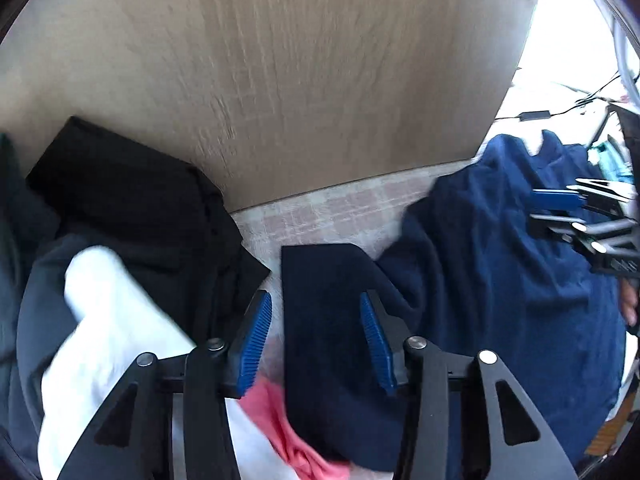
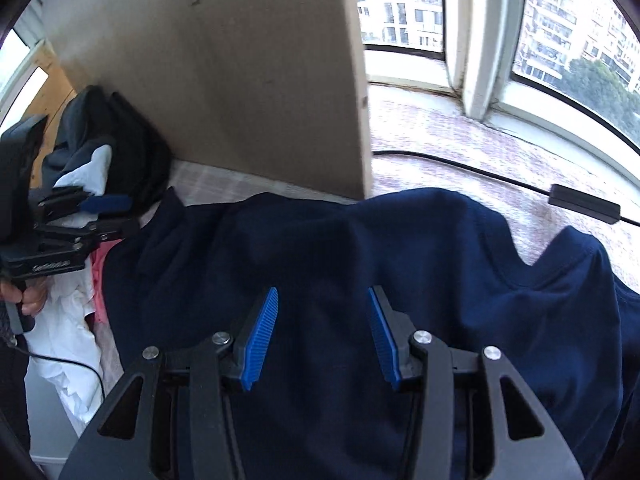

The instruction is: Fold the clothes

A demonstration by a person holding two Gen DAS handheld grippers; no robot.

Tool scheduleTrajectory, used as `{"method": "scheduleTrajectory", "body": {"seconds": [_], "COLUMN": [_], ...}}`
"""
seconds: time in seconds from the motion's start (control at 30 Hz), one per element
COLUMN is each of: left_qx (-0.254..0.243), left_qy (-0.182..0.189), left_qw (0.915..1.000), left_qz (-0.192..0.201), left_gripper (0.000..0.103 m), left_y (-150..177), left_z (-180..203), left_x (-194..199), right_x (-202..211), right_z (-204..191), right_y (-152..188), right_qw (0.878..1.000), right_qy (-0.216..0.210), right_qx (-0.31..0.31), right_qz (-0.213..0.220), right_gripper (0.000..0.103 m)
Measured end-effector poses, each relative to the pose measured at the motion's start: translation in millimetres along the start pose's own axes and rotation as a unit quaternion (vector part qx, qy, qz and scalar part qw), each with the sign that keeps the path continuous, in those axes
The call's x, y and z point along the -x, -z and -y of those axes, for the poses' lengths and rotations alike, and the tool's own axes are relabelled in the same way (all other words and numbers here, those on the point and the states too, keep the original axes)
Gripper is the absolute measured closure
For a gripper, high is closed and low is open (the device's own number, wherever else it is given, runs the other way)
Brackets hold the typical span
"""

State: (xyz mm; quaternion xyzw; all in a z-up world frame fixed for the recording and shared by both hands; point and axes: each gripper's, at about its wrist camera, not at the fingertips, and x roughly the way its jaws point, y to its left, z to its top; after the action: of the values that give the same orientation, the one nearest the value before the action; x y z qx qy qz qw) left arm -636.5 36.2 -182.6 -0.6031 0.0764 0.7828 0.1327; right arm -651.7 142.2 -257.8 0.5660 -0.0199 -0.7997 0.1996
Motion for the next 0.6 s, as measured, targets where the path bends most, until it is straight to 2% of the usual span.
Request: {"method": "scheduleTrajectory", "body": {"seconds": [0.13, 0.3, 0.43, 0.47, 0.6], "left_qx": [-0.005, -0.015, -0.037, -0.041, -0.019], "left_qy": [-0.018, -0.021, -0.009, -0.009, -0.009], "left_qw": [0.9994, 0.9994, 0.9992, 0.999, 0.9998], "left_qz": [-0.03, -0.025, -0.015, -0.013, -0.004], "left_gripper": [0.057, 0.058, 0.093, 0.097, 0.098], "left_y": [-6, -5, 1, 2, 6], "left_z": [1, 8, 21, 24, 21], "left_x": [-20, -24, -21, -20, -16], "right_x": [-4, -13, -17, -16, -15], "right_z": [-6, -2, 3, 6, 7], "right_y": [5, 8, 7, 8, 7], "right_qw": [1.0, 1.0, 0.999, 0.999, 1.0], "right_qy": [-0.008, -0.008, -0.008, -0.009, 0.003], "right_qx": [-0.006, -0.017, -0.031, -0.033, -0.03], "right_qz": [-0.004, -0.009, -0.009, -0.009, -0.008], "right_gripper": [0.057, 0.057, 0.057, 0.057, 0.057]}}
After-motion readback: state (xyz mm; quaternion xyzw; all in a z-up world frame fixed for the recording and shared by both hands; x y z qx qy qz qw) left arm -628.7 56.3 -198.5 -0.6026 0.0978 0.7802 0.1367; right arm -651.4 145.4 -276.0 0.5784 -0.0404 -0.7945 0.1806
